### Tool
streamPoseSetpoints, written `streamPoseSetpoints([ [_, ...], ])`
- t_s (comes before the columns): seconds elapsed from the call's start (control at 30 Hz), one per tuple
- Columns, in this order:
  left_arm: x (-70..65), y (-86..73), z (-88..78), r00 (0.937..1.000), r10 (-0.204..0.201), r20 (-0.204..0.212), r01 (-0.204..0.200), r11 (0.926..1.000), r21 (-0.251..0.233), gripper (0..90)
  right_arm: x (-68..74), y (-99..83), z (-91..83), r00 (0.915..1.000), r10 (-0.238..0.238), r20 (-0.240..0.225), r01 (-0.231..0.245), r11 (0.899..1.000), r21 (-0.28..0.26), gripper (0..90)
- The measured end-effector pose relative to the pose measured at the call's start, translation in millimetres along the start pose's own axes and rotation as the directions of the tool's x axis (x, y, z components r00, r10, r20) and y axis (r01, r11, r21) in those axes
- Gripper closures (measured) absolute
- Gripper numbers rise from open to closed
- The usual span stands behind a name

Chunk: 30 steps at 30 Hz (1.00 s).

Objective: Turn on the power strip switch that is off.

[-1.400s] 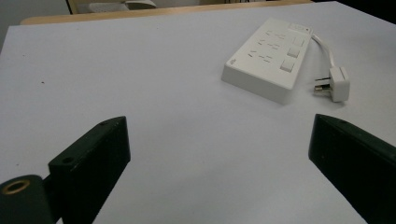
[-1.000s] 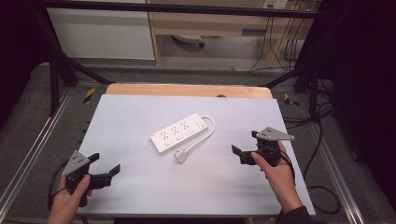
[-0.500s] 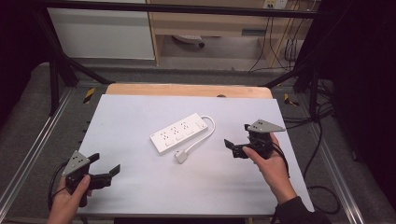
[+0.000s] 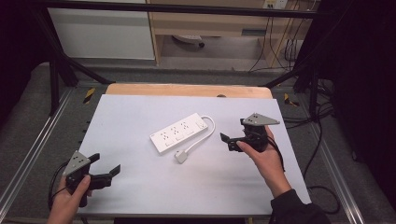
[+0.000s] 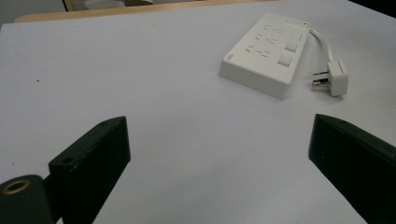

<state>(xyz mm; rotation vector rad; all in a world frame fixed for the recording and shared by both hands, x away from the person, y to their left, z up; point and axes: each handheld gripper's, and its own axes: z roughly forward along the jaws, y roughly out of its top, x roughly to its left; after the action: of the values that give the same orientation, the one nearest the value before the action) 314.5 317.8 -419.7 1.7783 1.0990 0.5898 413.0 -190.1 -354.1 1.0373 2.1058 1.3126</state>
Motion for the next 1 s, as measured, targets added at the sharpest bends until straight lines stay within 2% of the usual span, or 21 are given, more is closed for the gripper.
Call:
streamPoseSetpoints([
  [0.7,0.2,-0.3,0.3,1.0000,0.004,0.005,-0.004,1.0000,0.007,5.5,-4.0,26.1,22.3,0.9996,-0.007,0.028,0.007,1.000,-0.025,7.3],
  [1.0,0.7,-0.3,0.4,1.0000,0.004,0.005,-0.004,1.0000,0.006,5.5,-5.8,32.8,34.7,0.9995,0.010,0.029,-0.009,0.999,-0.035,9.0],
])
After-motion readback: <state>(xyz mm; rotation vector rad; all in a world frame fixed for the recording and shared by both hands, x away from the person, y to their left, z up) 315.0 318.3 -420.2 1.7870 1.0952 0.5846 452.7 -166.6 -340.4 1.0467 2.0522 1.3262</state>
